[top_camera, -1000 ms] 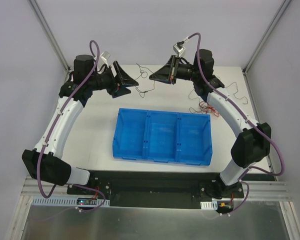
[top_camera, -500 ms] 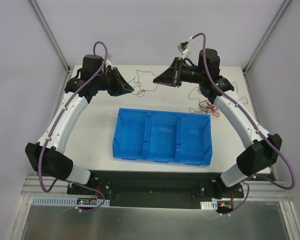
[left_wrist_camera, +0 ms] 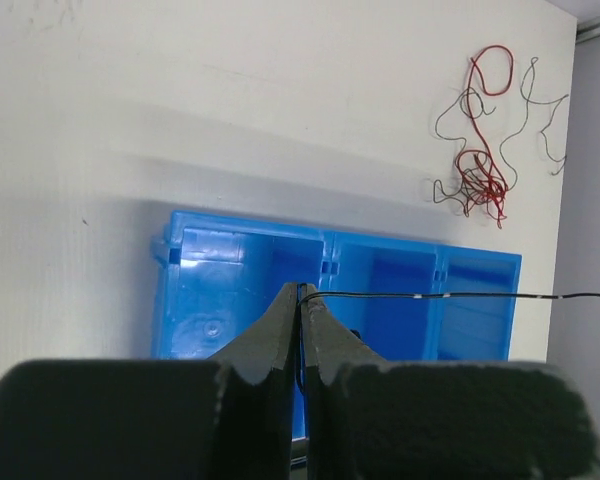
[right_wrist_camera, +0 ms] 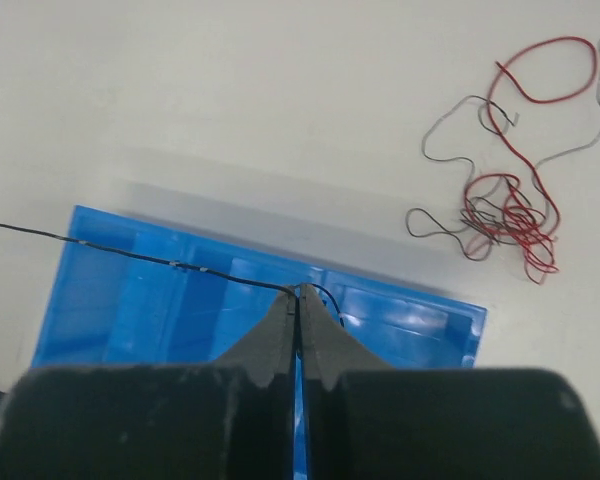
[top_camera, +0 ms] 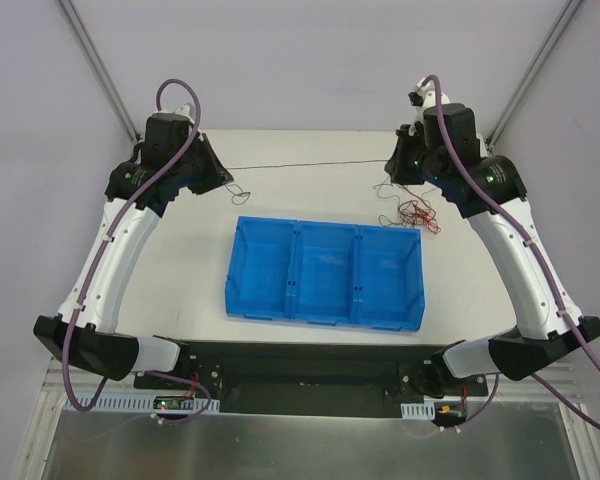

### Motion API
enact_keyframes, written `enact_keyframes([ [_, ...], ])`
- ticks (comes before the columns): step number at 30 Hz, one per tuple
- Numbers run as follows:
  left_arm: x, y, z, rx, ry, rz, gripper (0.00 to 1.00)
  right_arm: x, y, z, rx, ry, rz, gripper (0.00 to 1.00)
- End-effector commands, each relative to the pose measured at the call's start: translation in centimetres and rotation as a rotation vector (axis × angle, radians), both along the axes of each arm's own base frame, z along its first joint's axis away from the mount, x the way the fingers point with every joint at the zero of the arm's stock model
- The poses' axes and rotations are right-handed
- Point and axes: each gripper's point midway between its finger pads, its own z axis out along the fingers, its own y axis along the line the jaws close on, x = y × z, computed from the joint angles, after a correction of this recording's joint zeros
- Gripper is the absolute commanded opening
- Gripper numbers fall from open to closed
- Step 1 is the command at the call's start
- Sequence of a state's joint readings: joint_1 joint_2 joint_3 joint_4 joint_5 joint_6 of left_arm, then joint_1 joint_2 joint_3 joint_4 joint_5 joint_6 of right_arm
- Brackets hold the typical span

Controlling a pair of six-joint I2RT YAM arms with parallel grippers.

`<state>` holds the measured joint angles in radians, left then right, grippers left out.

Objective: Untangle the cables

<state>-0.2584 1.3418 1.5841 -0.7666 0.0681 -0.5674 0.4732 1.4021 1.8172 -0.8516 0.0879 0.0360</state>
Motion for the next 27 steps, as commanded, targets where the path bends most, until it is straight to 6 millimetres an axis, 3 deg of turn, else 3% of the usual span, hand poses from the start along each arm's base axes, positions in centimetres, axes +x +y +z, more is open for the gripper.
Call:
enact_keyframes([
  [1, -0.1, 4.5, 1.3, 0.152, -0.056, 0.122, 0.00, -0.3, -7.1, 0.4, -0.233, -0.032, -0.213, 0.00],
  [4, -0.3, 2.9, 0.6, 0.093, -0.023, 0.054, 0.00, -0.1, -4.8, 0.9, -0.160, -0.058, -0.107, 0.00],
  [8, -1.5, -0.6, -1.5, -0.041, 0.073, -0.086, 0.00, -1.2, 2.5, 1.3, 0.049, -0.071, 0.245, 0.00],
  [12, -3.3, -3.6, -5.2, -0.155, 0.220, -0.242, 0.00, -3.8, 9.6, 0.2, 0.191, 0.026, 0.518, 0.00],
  [15, -5.1, -5.5, -7.9, -0.209, 0.331, -0.332, 0.01, -5.6, 13.4, -1.4, 0.230, 0.088, 0.626, 0.00],
  [18, -6.4, -5.9, -10.5, -0.190, 0.402, -0.365, 0.25, -6.8, 15.4, -2.4, 0.243, 0.118, 0.653, 0.00],
  [19, -6.6, -5.6, -10.9, -0.179, 0.405, -0.357, 0.36, -6.9, 15.6, -2.8, 0.244, 0.133, 0.650, 0.00],
  [22, -6.9, -4.6, -11.1, -0.130, 0.378, -0.321, 0.57, -6.8, 15.8, -3.5, 0.239, 0.157, 0.641, 0.00],
  [27, -7.9, -3.7, -11.2, -0.098, 0.349, -0.315, 0.64, -6.9, 15.7, -4.9, 0.221, 0.200, 0.640, 0.00],
])
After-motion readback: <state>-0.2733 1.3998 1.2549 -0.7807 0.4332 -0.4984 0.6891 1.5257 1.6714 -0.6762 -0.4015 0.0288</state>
